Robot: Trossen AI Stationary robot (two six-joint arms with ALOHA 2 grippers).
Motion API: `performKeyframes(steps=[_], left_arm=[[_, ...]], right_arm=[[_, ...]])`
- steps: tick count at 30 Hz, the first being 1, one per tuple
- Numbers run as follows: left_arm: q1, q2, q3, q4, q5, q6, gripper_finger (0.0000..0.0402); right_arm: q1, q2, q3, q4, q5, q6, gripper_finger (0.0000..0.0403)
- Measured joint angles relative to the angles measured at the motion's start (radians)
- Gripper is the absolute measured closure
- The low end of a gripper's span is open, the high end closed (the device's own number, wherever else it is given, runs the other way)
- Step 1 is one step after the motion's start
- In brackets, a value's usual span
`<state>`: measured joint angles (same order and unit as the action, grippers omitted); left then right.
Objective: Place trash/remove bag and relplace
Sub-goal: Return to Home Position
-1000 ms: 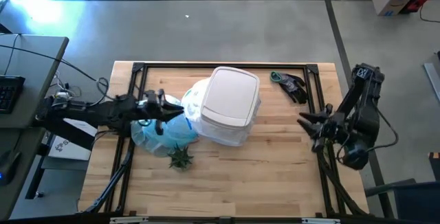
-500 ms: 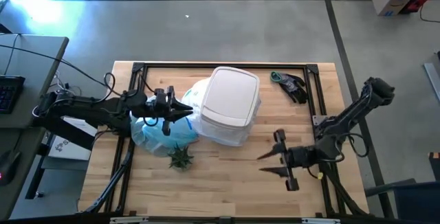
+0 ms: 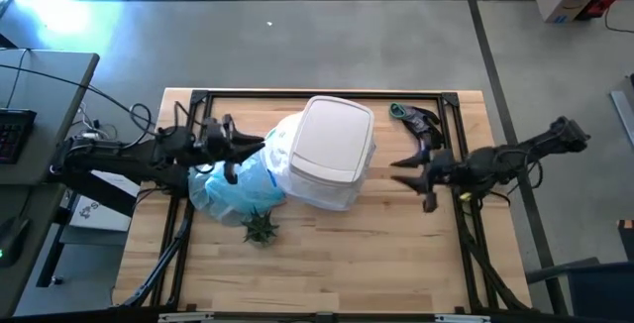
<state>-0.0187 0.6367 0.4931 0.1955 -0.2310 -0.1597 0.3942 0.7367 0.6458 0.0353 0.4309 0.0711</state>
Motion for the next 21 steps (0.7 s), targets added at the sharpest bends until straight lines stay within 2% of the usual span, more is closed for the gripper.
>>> performKeyframes(steps=[3, 7, 11, 16, 21], left_arm=[[-0.003, -0.034, 0.002, -0.030, 0.003, 0.061, 0.0353], [-0.002, -0.057, -0.002, -0.112, 0.002, 0.153, 0.0353], [0.000, -0.095, -0.023, -0.064, 0.013, 0.180, 0.0353], [0.031, -0.147, -0.102, -0.042, 0.003, 0.166, 0.0353], [0.077, -0.207, -0.239, 0.138, 0.055, 0.100, 0.0353]], right_arm=[[-0.053, -0.133, -0.150, 0.153, -0.031, -0.022, 0.0275], [-0.117, -0.266, -0.360, 0.379, -0.145, -0.026, 0.0275], [-0.179, -0.347, -0.497, 0.540, -0.211, -0.001, 0.0275], [-0.231, -0.363, -0.573, 0.579, -0.245, 0.002, 0.0275], [-0.245, -0.363, -0.579, 0.572, -0.253, 0.002, 0.0275]])
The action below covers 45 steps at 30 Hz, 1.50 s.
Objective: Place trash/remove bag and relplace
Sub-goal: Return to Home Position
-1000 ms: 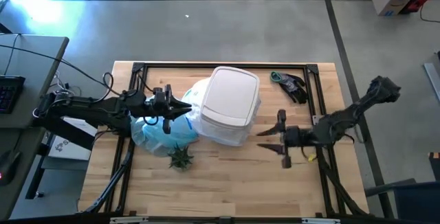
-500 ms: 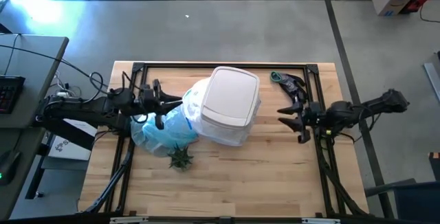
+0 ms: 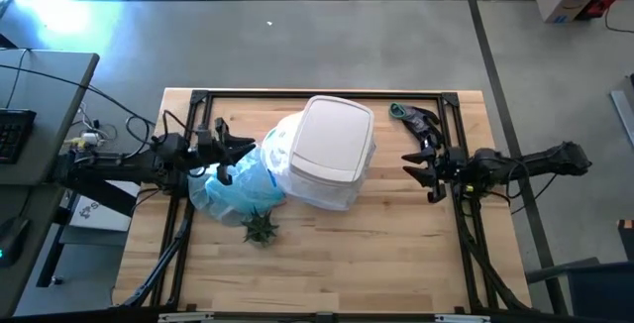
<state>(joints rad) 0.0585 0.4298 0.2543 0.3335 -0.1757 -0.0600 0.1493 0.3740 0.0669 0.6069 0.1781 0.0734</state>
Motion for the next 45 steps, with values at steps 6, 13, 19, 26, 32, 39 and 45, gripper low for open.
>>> performKeyframes(steps=[6, 13, 19, 26, 32, 39, 45], left_arm=[[0.046, -0.032, -0.124, 0.133, 0.063, -0.041, 0.0353], [0.074, -0.031, -0.211, 0.165, 0.073, -0.069, 0.0353], [0.091, -0.030, -0.243, 0.211, 0.091, -0.065, 0.0353], [0.142, -0.030, -0.243, 0.219, 0.118, -0.054, 0.0353], [0.172, -0.030, -0.243, 0.218, 0.204, -0.085, 0.0353], [0.191, -0.030, -0.242, 0.178, 0.254, -0.095, 0.0353], [0.191, -0.031, -0.242, 0.157, 0.256, -0.108, 0.0353]], right_arm=[[0.000, 0.000, 0.000, -0.020, 0.003, -0.002, 0.0275], [0.000, 0.000, 0.000, -0.043, 0.008, -0.011, 0.0275], [-0.013, 0.000, 0.000, -0.073, 0.046, -0.013, 0.0275], [-0.088, -0.001, 0.000, -0.090, -0.008, 0.000, 0.0275], [-0.158, -0.001, 0.000, -0.139, -0.037, 0.019, 0.0275], [-0.199, -0.001, -0.032, -0.138, -0.060, 0.042, 0.0275], [-0.256, 0.004, -0.057, -0.191, -0.019, 0.115, 0.0275]])
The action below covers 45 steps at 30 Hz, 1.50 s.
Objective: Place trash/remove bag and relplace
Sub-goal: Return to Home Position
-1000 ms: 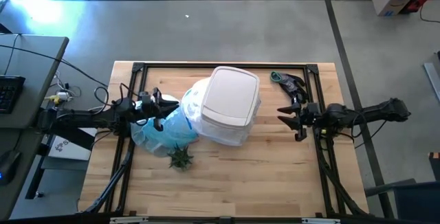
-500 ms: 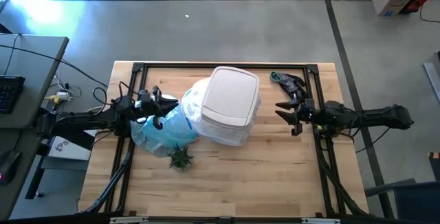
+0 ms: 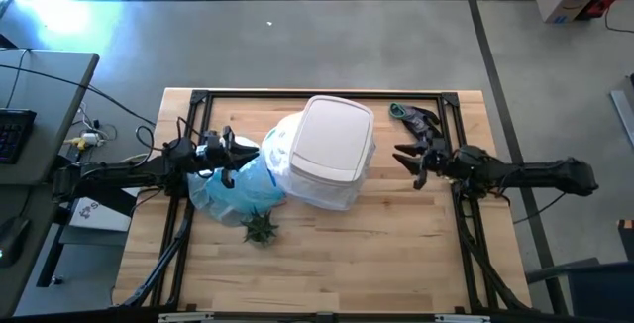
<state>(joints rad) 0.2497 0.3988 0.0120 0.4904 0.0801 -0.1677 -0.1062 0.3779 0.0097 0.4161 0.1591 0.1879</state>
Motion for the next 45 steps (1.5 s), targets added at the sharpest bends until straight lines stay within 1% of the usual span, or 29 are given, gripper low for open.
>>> performKeyframes(steps=[5, 9, 13, 21, 45], left_arm=[[0.000, 0.000, 0.000, -0.006, -0.006, 0.003, 0.0353], [0.000, 0.000, 0.000, -0.010, -0.007, 0.003, 0.0353], [0.000, 0.000, 0.000, -0.035, -0.007, 0.004, 0.0353], [0.000, 0.000, 0.000, -0.078, -0.009, 0.003, 0.0353], [0.000, 0.000, 0.000, -0.080, -0.009, 0.003, 0.0353]], right_arm=[[-0.034, 0.000, 0.000, -0.084, 0.131, 0.126, 0.0275], [-0.035, 0.000, 0.000, -0.145, 0.239, 0.265, 0.0275], [-0.035, 0.000, 0.000, -0.193, 0.279, 0.355, 0.0275], [-0.035, 0.000, 0.000, -0.220, 0.282, 0.329, 0.0275], [-0.035, 0.000, -0.001, -0.225, 0.278, 0.328, 0.0275]])
